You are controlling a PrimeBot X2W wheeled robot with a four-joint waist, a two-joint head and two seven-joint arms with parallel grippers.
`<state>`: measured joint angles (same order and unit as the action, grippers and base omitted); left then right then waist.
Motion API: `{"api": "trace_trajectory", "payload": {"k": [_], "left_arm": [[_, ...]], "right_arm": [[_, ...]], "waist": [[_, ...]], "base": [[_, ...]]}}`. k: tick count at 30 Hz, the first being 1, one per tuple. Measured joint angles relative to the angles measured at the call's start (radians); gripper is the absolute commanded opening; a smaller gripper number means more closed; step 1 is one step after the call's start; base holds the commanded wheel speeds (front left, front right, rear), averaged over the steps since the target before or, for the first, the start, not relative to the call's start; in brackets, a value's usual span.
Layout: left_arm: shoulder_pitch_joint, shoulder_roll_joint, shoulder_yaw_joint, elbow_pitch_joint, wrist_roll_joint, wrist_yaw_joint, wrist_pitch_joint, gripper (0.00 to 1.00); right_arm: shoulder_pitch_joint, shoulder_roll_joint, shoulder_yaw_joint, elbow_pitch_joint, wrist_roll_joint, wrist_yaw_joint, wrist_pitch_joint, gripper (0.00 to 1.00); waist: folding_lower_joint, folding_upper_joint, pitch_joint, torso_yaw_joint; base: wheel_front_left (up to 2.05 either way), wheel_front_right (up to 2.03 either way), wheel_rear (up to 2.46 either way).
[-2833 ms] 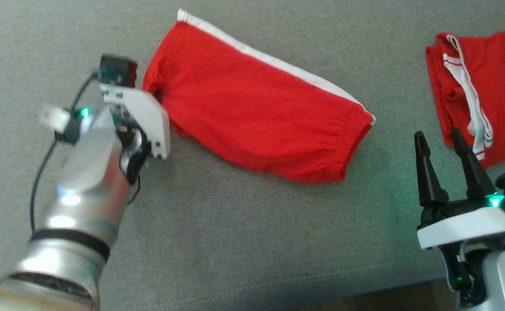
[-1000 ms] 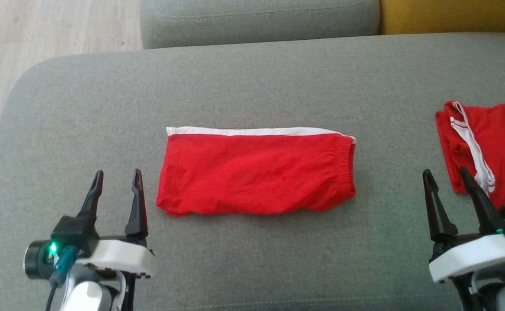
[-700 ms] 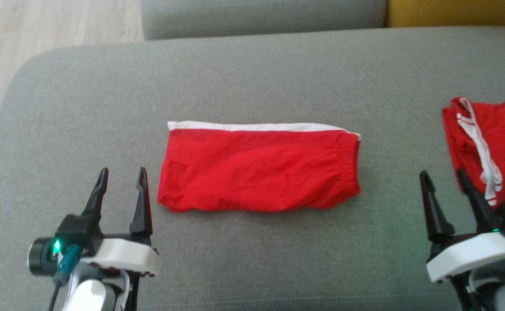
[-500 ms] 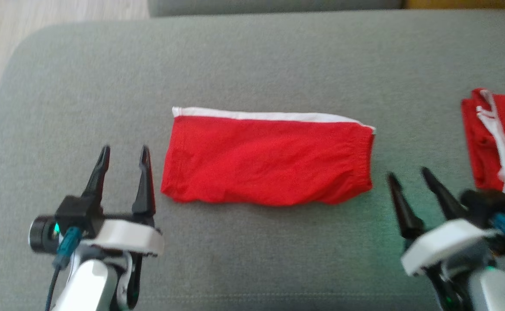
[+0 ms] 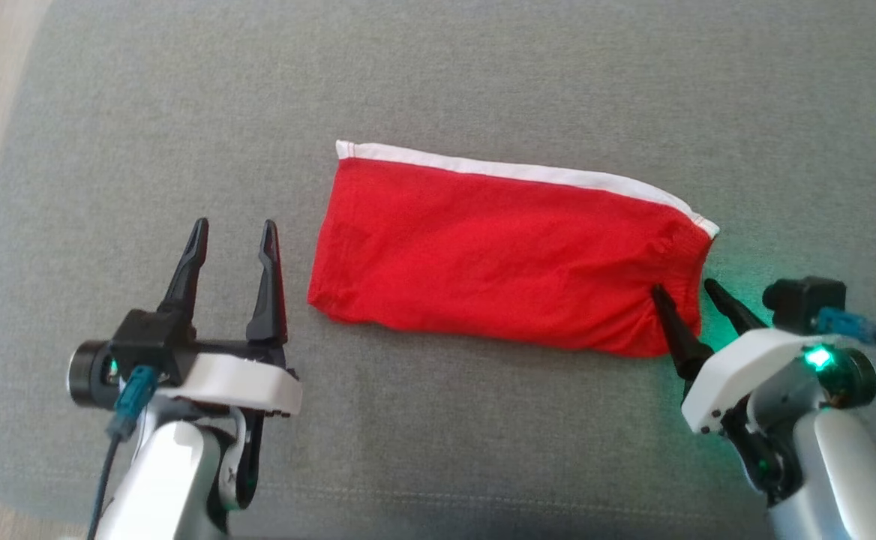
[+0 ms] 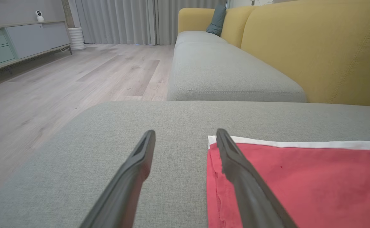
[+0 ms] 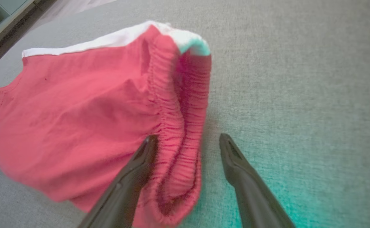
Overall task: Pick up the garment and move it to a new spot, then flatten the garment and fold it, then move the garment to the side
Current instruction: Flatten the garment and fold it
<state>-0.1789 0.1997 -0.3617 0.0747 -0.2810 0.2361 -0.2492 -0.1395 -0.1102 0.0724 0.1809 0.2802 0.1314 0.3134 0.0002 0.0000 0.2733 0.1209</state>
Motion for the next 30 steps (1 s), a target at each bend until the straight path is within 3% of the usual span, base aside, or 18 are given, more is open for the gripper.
{"api": "trace_trajectory", "payload": {"k": [7,9,19,30], "left_arm": [[-0.012,-0.013,-0.002,0.014,0.009,-0.009,0.0,1.0],[-0.012,-0.014,-0.002,0.014,0.012,-0.011,0.0,1.0],[-0.01,-0.024,0.017,0.013,0.025,-0.018,0.0,1.0],[0.017,-0.032,0.023,0.013,0.026,-0.026,0.0,1.0]], "right_arm": [[-0.054,0.0,-0.015,0.067,0.078,0.0,0.065,1.0],[-0.056,-0.004,-0.01,0.071,0.085,0.0,0.076,0.0],[-0.029,-0.043,-0.004,0.058,0.161,0.0,0.097,0.0],[0.05,-0.171,-0.033,-0.053,0.252,0.0,0.174,0.0]], "waist": [[-0.0001,0.0,0.011,0.008],[-0.0001,0.0,0.01,0.008],[-0.0002,0.0,-0.011,-0.007],[-0.0002,0.0,-0.068,-0.035]], "base": [[0.0,0.0,0.0],[0.0,0.0,0.0],[0.0,0.0,0.0],[0.0,0.0,0.0]]}}
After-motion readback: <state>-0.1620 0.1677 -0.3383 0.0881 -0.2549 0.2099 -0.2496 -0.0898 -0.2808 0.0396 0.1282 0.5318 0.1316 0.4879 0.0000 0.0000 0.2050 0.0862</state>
